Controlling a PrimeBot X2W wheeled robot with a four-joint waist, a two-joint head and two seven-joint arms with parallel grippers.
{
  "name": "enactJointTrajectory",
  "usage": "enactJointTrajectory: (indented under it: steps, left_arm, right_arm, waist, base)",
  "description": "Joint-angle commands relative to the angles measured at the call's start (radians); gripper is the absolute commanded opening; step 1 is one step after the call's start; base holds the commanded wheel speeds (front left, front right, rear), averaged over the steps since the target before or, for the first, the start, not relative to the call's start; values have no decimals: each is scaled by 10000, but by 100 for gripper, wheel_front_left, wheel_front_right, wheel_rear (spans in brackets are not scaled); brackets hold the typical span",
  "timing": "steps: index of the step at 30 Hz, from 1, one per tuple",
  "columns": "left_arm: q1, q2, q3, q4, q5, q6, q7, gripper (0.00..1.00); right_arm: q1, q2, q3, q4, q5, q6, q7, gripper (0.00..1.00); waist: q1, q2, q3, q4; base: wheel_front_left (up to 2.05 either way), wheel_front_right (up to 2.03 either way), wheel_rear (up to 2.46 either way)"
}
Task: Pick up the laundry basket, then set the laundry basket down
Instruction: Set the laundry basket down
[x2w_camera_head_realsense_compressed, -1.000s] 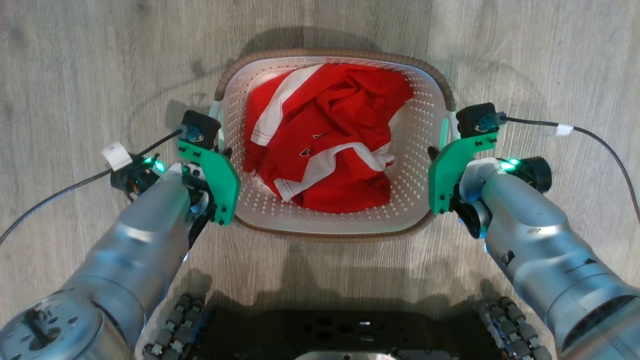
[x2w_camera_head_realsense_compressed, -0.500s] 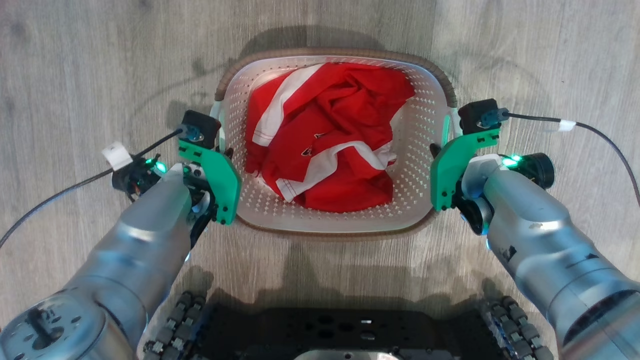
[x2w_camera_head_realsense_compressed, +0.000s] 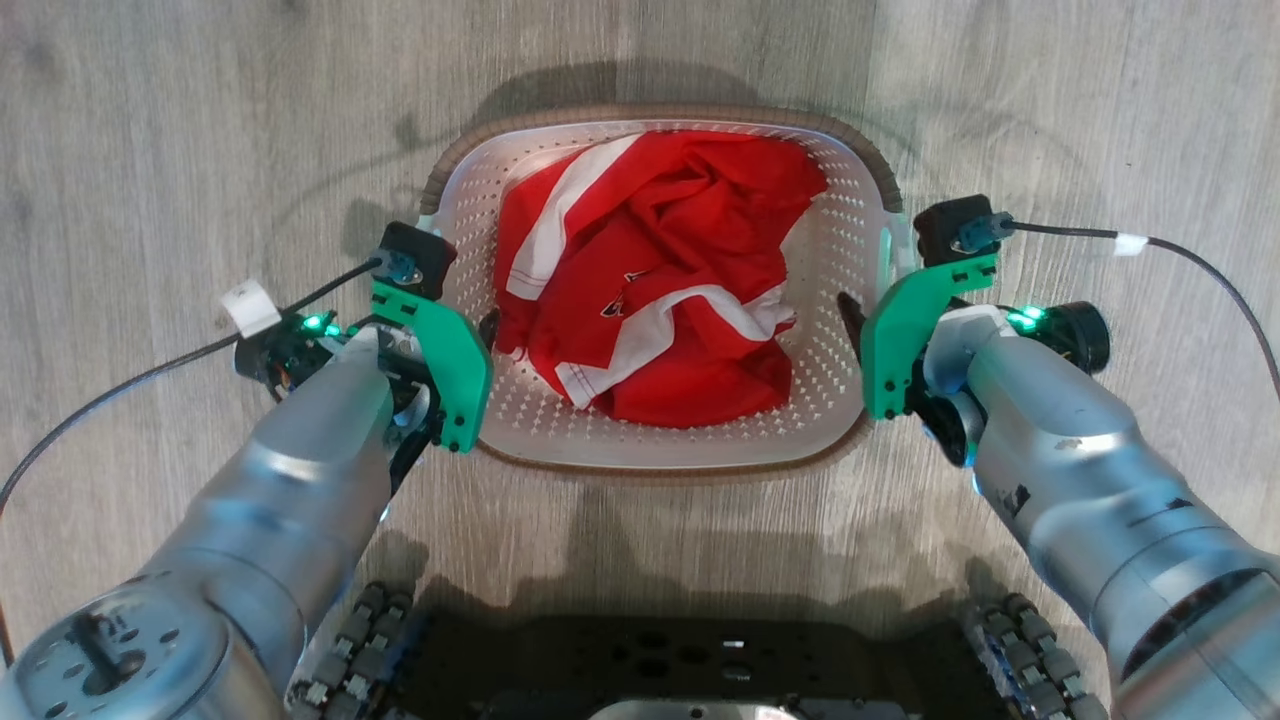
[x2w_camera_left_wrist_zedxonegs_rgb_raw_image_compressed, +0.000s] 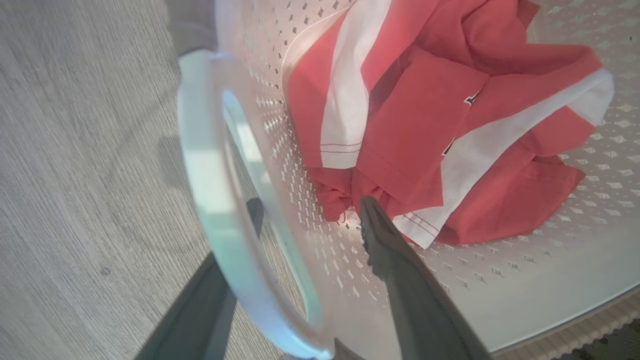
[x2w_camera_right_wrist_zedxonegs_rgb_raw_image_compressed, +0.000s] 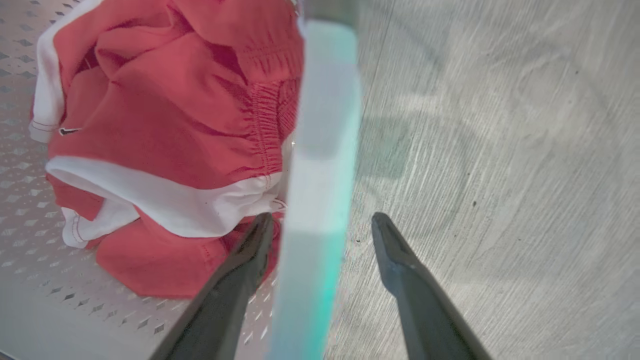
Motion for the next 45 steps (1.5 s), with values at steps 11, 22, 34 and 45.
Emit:
enactJointTrajectory:
  steps: [11,22,34,45]
  left_arm:
    - [242,282,140,105,-147,177,6,100]
    - [1119,677,208,114,-374,450,218,100]
    - [2128,1166,648,116,-842,888,-675,100]
    - [2183,2237,2506,-2626,332,1914,-1471,100]
  right_arm:
    - [586,208,318,77,250,65,275,100]
    - [1246,208,558,-284,869,65,555,100]
    - [2042,208,1073,-1049,1667,65,-77,100]
    - [2183,208,957,-1874,1873,65,-2588,100]
  waist:
    - [-1,0,-633,-105]
    - [-1,0,-2222,-487]
    - [-1,0,-4583,-848]
    - [-1,0,-6590,-961]
  base:
    - [0,0,0]
    - [0,0,0]
    - [0,0,0]
    - [0,0,0]
